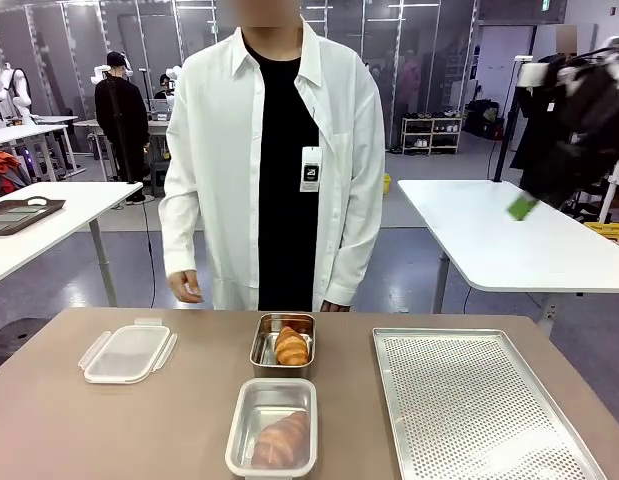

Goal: Place the bread into the airtight container.
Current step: Pick up a Butter Roll and place it into an empty Airtight Container.

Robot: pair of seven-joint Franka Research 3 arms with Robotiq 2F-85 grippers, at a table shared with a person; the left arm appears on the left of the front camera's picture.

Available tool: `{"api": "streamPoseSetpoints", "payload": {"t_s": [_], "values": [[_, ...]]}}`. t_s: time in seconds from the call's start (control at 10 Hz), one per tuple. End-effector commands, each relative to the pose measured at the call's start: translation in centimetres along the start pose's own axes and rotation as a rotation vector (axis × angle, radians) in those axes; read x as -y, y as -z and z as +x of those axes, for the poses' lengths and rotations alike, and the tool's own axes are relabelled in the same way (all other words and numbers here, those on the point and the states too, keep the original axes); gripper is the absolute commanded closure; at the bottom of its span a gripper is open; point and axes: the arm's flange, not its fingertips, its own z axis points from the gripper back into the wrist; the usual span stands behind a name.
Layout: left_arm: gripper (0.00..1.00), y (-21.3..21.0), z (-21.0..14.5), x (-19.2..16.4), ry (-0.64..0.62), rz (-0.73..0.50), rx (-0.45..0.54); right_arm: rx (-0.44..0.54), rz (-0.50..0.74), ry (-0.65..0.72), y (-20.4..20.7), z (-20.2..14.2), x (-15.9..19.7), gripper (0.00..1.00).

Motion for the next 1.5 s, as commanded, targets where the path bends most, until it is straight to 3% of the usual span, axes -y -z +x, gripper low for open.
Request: {"api": "streamPoseSetpoints", "payload": {"t_s": [0.0, 0.2, 0.4, 0.5, 1.4], "values": [[0.00, -0.2, 0.0, 0.0, 0.019, 0.003, -0.007, 0.014, -0.028, -0.025, -2.6, -3.2, -0.6, 0.00], [0.00, -0.2, 0.0, 0.0, 0.019, 0.003, -0.007, -0.030, -0.121, 0.057, -4.1, -4.4, -1.2, 0.00], [0.00, -0.2, 0.0, 0.0, 0.019, 0.003, -0.007, -0.025, -0.157, 0.101, -2.9, -3.8, -1.8, 0.00], [0.00, -0.2, 0.0, 0.0, 0.019, 0.003, -0.007, -0.006, -0.108, 0.021, -5.4, -4.7, -1.0, 0.00], [0.00, -0.2, 0.0, 0.0, 0.019, 0.003, -0.007, -0.006, -0.108, 0.021, -5.4, -4.7, -1.0, 0.00]]}}
